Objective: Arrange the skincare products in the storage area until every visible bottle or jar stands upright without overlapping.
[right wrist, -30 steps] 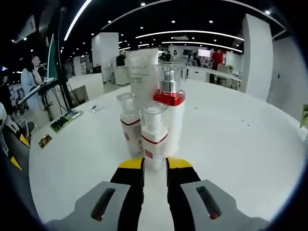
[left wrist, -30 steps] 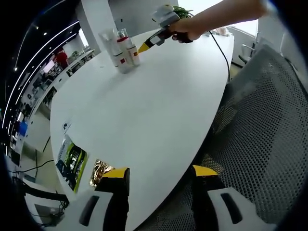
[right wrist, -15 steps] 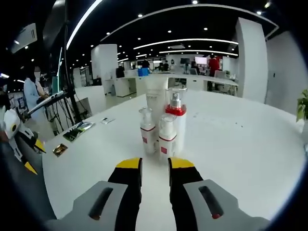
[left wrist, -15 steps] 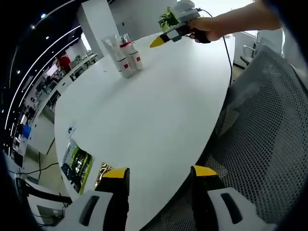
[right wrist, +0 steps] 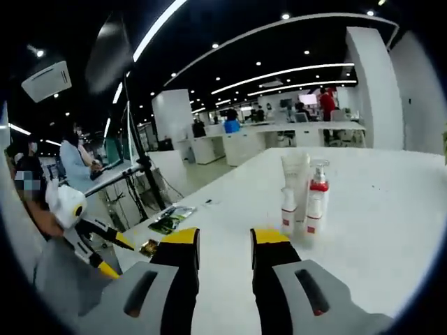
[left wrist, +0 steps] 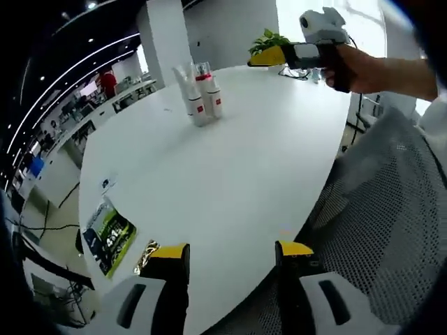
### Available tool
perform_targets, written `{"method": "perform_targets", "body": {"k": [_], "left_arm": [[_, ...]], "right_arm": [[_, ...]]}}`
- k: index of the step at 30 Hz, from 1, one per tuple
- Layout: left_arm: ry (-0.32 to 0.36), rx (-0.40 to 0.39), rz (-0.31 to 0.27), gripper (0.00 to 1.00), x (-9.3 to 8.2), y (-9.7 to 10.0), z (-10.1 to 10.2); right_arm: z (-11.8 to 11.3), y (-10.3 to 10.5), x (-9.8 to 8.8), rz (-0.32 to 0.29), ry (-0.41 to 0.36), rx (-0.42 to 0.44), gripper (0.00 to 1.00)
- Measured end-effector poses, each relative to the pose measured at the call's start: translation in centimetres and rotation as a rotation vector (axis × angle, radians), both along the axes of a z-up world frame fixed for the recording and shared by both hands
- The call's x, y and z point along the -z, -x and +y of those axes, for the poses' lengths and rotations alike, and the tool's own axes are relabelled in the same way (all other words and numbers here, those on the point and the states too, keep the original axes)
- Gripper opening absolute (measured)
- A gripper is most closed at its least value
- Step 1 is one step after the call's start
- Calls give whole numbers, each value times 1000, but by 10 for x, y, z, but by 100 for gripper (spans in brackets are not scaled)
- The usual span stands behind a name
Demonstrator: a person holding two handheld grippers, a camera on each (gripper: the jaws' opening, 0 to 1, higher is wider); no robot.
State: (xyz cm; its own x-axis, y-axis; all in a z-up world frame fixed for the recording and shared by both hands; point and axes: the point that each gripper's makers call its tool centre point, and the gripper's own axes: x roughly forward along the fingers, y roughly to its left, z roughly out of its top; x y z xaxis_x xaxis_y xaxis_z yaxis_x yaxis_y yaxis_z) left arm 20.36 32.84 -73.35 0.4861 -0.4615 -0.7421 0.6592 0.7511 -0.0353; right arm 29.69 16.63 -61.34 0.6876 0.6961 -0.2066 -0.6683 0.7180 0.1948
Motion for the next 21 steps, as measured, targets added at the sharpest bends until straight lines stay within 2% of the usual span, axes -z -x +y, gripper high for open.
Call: {"method": "perform_targets", "body": {"k": [3,5,7,12,13,14,18,20,21], "left_arm": [[51,-59,6,47,-7,-12,11],[104,-122,33,46,-10,-20,18],[153,-167,29,46,-15,-30,25],[191,-240,27,46,-23,-49,41],[225,-292,32,46,-25,-56,44],[236,-313,32,46,-24,-61,48],[232,-417,55,48,-17,-79,65],[243,-466,65,55,-14,-87,71],[223,-507,65,61,-10,-93,79]], "right_arm": [[19,18,-4,-8,12,-33,30],[30,30,-4,-22,33,-71,36],[37,39,-2,-29,48,-88,41],[45,56,8,6,67,-135,48],[46,59,12,22,73,-140,51],[46,60,14,31,80,-137,54],[48,68,22,53,124,-145,62],[50,72,24,59,140,-155,63],[51,75,27,63,171,-164,64]]}}
